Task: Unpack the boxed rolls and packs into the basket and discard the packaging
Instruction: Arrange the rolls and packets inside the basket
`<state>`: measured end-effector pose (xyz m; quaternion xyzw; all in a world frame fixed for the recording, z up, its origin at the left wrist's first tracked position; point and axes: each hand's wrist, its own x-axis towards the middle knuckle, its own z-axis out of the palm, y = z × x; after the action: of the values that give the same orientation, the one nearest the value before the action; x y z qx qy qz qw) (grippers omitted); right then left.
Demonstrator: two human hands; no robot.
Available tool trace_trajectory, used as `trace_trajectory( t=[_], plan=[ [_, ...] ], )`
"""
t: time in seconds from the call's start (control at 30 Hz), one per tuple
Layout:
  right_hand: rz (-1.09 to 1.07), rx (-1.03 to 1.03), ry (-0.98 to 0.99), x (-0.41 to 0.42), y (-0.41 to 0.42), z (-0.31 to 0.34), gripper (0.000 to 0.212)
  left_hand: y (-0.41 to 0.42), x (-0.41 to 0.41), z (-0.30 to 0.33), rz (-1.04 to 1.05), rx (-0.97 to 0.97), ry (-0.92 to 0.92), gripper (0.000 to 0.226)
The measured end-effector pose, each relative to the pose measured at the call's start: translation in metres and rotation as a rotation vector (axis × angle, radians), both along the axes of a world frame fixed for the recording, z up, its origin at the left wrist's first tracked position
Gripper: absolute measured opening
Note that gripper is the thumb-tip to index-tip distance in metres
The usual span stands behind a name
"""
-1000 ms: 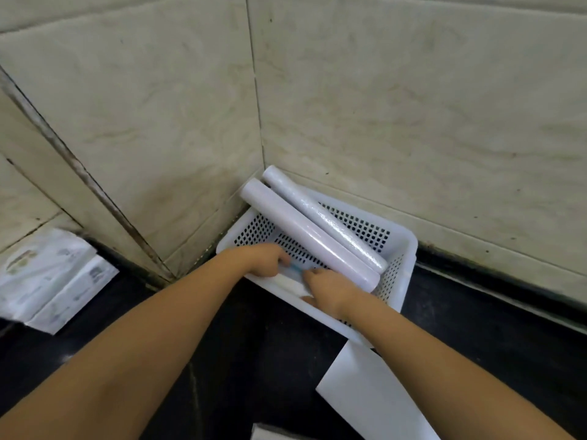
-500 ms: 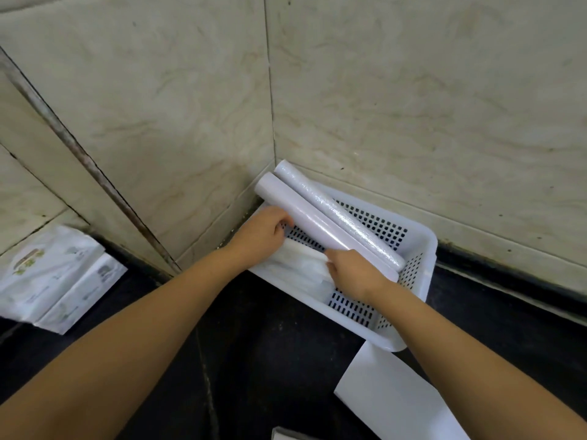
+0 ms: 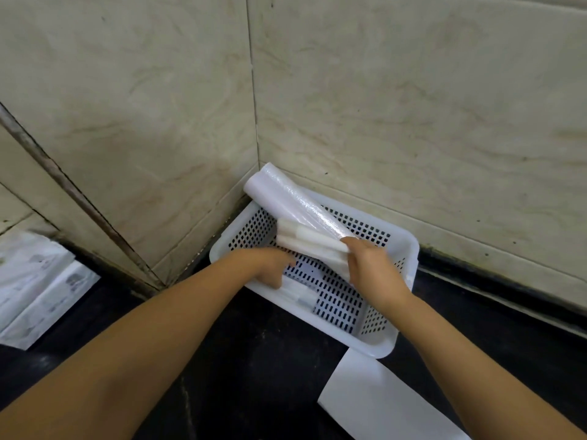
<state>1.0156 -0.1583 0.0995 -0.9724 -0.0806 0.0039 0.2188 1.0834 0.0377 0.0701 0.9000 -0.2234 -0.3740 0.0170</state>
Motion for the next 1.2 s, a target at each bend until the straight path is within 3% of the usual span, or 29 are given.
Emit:
trace_trajectory(
  t=[0.23, 0.43, 0.5, 0.57, 0.63, 0.67, 0.73, 0.8, 0.87, 0.93, 1.03, 1.13, 1.2],
  plan=[
    [0.009, 0.119, 0.032, -0.004, 0.013, -0.013, 0.039, -0.001, -0.003, 0.002, -0.078, 0.106, 0.004, 0.022],
    [0.011, 0.119, 0.078, -0.003, 0.023, -0.024, 0.044, 0.005, -0.005, 0.009, 0.052, 0.054, 0.121, 0.043],
    [0.013, 0.113, 0.095, -0.003, 0.028, -0.026, 0.046, 0.009, -0.006, 0.013, 0.056, 0.009, 0.131, 0.037],
    [0.017, 0.109, 0.109, -0.002, 0.031, -0.029, 0.046, 0.013, -0.004, 0.017, 0.053, -0.043, 0.106, 0.009],
    [0.030, 0.068, 0.161, 0.000, 0.034, -0.032, 0.035, 0.017, -0.003, 0.023, 0.042, -0.112, 0.068, 0.016],
    [0.019, 0.081, 0.229, 0.002, 0.035, -0.034, 0.027, 0.020, -0.003, 0.027, 0.033, -0.143, 0.052, 0.018],
    [-0.072, 0.286, 0.546, 0.003, 0.036, -0.035, 0.023, 0.025, -0.004, 0.033, -0.006, -0.185, 0.006, 0.014],
    [-0.187, 0.531, 0.886, 0.004, 0.037, -0.035, 0.031, 0.028, -0.006, 0.035, -0.037, -0.180, -0.083, 0.008],
    [-0.205, 0.578, 0.994, 0.006, 0.036, -0.038, 0.045, 0.027, -0.008, 0.031, -0.084, -0.107, -0.191, 0.016],
    [-0.148, 0.439, 0.973, 0.007, 0.035, -0.036, 0.051, 0.023, -0.010, 0.023, -0.122, -0.047, -0.236, 0.025],
    [-0.078, 0.193, 0.855, 0.003, 0.031, -0.026, 0.037, 0.018, -0.008, 0.011, -0.058, -0.034, -0.192, 0.037],
    [0.032, -0.199, 0.570, 0.005, 0.017, -0.005, 0.019, 0.018, -0.002, 0.008, -0.013, 0.000, -0.102, 0.064],
    [-0.023, -0.198, 0.343, 0.011, 0.009, 0.010, 0.027, 0.019, 0.001, 0.011, 0.032, -0.043, -0.081, 0.069]
  ],
)
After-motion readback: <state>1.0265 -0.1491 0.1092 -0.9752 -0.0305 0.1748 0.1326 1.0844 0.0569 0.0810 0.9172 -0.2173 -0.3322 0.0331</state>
